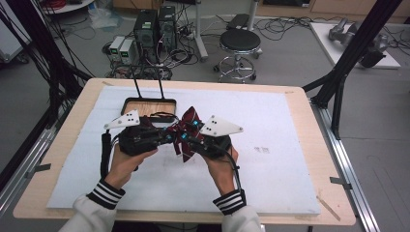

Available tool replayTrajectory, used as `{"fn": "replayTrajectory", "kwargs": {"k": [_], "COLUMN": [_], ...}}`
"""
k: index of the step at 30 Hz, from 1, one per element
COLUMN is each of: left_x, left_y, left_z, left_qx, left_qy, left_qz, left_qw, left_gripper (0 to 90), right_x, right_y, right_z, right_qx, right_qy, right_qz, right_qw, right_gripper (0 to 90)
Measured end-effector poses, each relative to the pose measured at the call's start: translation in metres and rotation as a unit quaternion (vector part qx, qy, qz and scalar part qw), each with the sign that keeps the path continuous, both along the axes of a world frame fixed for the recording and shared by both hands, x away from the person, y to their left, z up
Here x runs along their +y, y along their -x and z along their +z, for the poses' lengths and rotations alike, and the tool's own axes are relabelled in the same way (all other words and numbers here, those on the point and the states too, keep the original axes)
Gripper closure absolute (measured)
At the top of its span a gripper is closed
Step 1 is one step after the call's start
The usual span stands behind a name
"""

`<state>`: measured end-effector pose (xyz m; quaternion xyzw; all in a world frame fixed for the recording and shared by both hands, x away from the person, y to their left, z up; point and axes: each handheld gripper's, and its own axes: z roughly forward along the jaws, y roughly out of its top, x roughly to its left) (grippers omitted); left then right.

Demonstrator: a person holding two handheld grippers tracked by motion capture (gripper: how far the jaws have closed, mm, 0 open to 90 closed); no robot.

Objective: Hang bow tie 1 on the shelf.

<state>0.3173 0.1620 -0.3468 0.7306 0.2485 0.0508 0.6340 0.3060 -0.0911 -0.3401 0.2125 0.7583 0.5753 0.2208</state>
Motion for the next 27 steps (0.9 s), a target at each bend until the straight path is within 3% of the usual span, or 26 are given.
{"fn": "replayTrajectory", "kwargs": {"k": [16,20,27], "left_x": [0.0006,0.0031,0.0062], "left_y": [0.0034,0.0027,0.0032], "left_z": [0.0018,0.0029,0.0045], "left_qx": [-0.018,-0.018,-0.021], "left_qy": [-0.01,-0.012,-0.013], "left_qz": [0.014,0.02,0.025], "left_qw": [0.9997,0.9996,0.9994], "left_gripper": [84.6,84.8,84.8], "right_x": [0.0001,0.0013,0.0042], "right_y": [-0.0005,-0.0016,-0.0046], "right_z": [-0.0004,-0.0016,-0.0053], "right_qx": [0.001,0.001,0.012], "right_qy": [-0.005,-0.007,0.003], "right_qz": [0.002,-0.014,-0.04], "right_qw": [1.0,0.9999,0.9991], "right_gripper": [64.8,41.6,14.7]}}
